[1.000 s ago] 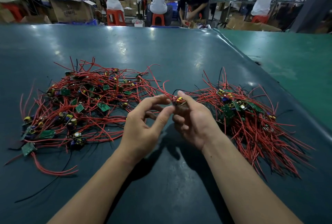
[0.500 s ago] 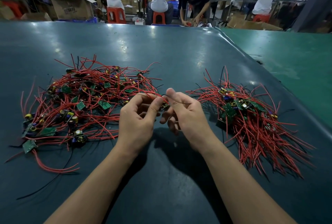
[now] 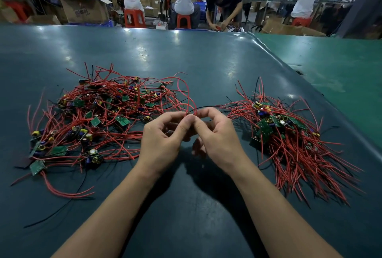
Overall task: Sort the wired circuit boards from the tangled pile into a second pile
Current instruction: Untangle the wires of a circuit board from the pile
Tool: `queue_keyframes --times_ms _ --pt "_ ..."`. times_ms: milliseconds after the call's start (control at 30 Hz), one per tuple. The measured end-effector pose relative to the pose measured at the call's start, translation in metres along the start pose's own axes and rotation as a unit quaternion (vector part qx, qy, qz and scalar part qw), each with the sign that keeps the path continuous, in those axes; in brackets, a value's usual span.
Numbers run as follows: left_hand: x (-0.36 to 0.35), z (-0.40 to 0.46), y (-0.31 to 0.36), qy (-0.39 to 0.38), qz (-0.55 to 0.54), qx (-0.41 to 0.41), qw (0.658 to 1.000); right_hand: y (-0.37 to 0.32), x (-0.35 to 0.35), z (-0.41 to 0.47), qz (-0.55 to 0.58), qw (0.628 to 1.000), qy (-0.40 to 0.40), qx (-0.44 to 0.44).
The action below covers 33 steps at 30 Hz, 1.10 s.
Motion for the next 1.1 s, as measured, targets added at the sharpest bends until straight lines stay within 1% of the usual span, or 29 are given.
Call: queue_keyframes --times_ms 100,200,300,400,467,567,700,733,800,867,900,1000,1100 --pt "0.001 0.002 -0.002 0.014 0.007 -0.007 1.0 0.003 0.001 0.001 -0.011 1.0 0.011 -0.01" --pt "0.001 0.003 -0.003 0.049 -0.019 0.0 0.999 0.002 0.003 0.002 -0.007 0.999 0.047 0.001" --pt "0.0 0.005 -0.002 0.088 -0.066 0.015 0.994 0.0 0.007 0.005 0.038 0.995 0.086 0.013" --pt "-0.001 0.005 -0.001 0.103 -0.113 0.015 0.988 -0.001 0.006 0.007 0.086 0.989 0.116 0.018" --pt "-0.001 0.006 -0.002 0.111 -0.158 0.031 0.981 -0.002 0.006 0.008 0.125 0.982 0.141 0.011" --pt "-0.001 0.007 -0.002 0.1 -0.234 0.052 0.966 -0.002 0.009 0.01 0.17 0.969 0.176 -0.008" --pt "-0.001 0.012 -0.004 0.065 -0.277 0.098 0.954 -0.002 0.01 0.01 0.174 0.969 0.177 -0.004" --pt "-0.002 0.012 -0.005 0.053 -0.267 0.11 0.956 -0.002 0.009 0.01 0.174 0.97 0.17 -0.001" --pt "-0.003 0.01 -0.008 0.018 -0.213 0.12 0.97 -0.003 0.007 0.009 0.178 0.972 0.155 0.003" --pt "-0.006 0.007 -0.009 -0.021 -0.16 0.107 0.981 -0.005 0.007 0.009 0.181 0.973 0.145 0.005" --pt "-0.006 0.006 -0.008 -0.029 -0.144 0.099 0.984 -0.005 0.007 0.009 0.182 0.973 0.143 0.005" --pt "-0.003 0.004 -0.007 -0.002 -0.106 0.079 0.991 -0.004 0.007 0.008 0.174 0.977 0.126 -0.008" --pt "0.0 0.004 -0.007 0.013 -0.081 0.054 0.995 0.0 0.002 0.005 0.114 0.989 0.09 -0.038"
Point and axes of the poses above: each hand's wrist, its own z-axis towards the middle knuckle, its own x-axis out of the back of the hand, y = z × x, the point moved 1 cm from there along z, towards the middle knuckle, and after that the axes turned 4 degrees about z, right-handed, at the moved point
